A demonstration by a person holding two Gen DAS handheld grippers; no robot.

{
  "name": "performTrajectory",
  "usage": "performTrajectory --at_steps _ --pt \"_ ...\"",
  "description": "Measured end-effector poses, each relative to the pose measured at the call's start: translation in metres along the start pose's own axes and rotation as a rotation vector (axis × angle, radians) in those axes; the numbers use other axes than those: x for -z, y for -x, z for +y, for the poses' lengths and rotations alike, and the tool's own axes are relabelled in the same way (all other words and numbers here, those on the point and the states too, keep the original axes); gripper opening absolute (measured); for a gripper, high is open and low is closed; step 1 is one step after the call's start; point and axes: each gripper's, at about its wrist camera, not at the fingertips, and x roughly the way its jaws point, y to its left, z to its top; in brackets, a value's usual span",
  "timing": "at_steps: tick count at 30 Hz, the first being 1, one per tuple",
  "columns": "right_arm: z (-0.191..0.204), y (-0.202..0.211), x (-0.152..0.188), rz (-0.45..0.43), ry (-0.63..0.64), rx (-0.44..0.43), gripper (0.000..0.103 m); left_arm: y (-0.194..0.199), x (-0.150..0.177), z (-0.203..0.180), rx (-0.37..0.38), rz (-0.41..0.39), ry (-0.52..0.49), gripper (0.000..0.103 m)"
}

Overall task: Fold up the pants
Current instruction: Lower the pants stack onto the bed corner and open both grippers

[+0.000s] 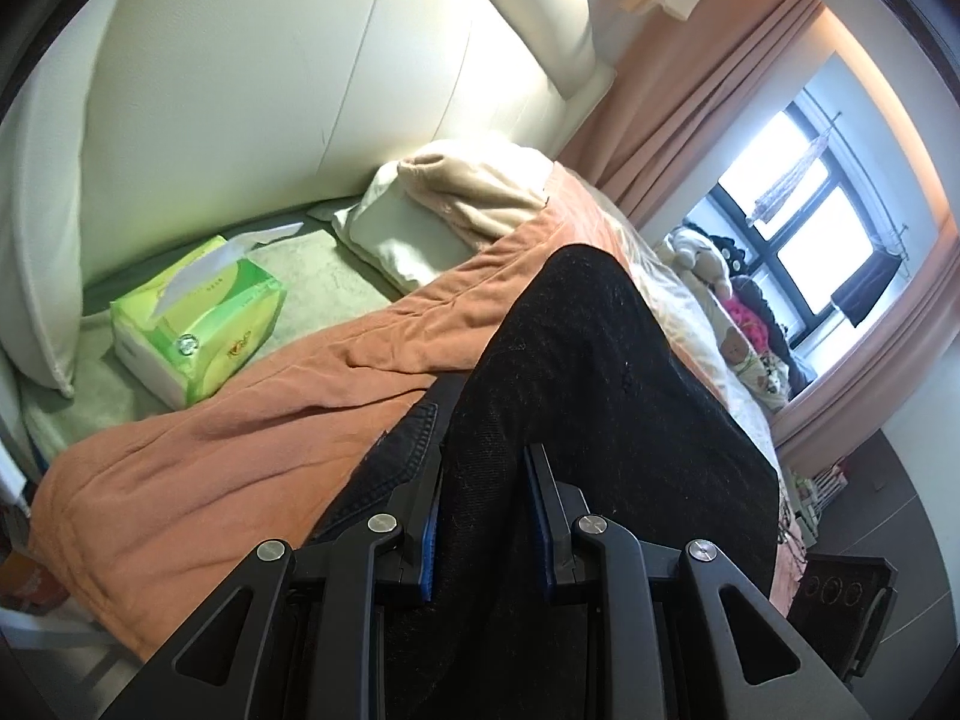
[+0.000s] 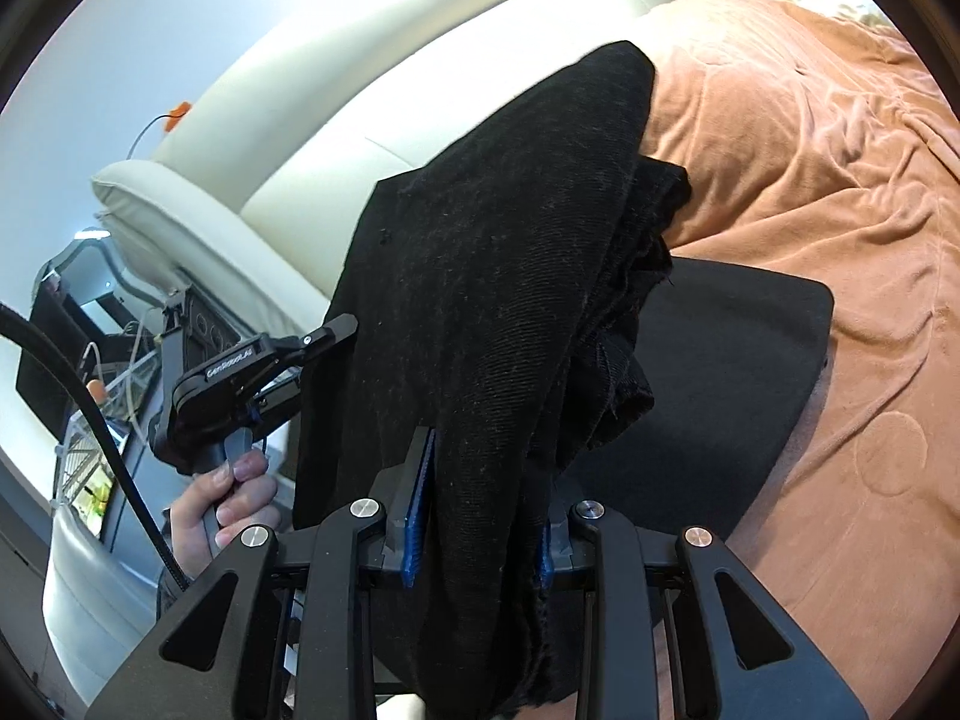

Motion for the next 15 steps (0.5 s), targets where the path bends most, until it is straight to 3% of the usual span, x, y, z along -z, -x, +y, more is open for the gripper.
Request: performTrajectory --at_steps 4,6,9,11,14,15 --pt "-0.015 -0.002 -0.002 -0.011 -0.020 0.024 0.025 -0.031 -0.008 -0.002 -0.005 0.018 0.005 0.026" --pt "-0.025 -0.002 0.001 -0.015 -0.031 0.044 0.025 -0.047 -0.009 -0.001 -0.025 0.043 0.017 0.033" --pt "-0.048 -0.010 0.009 0.052 -0.096 0.105 0.027 -0.059 -0.005 0.007 -0.081 0.071 0.058 0.036" --pt "-0.068 -0.016 0.019 0.117 -0.182 0.117 0.033 -0.054 0.000 0.008 -0.074 0.062 0.050 0.041" --pt "-0.072 -0.006 0.027 0.102 -0.178 0.107 0.047 -0.038 0.007 0.008 -0.099 0.039 0.031 0.061" --pt "-0.070 -0.002 0.027 0.094 -0.164 0.130 0.052 -0.033 0.009 0.007 -0.107 0.035 0.024 0.062"
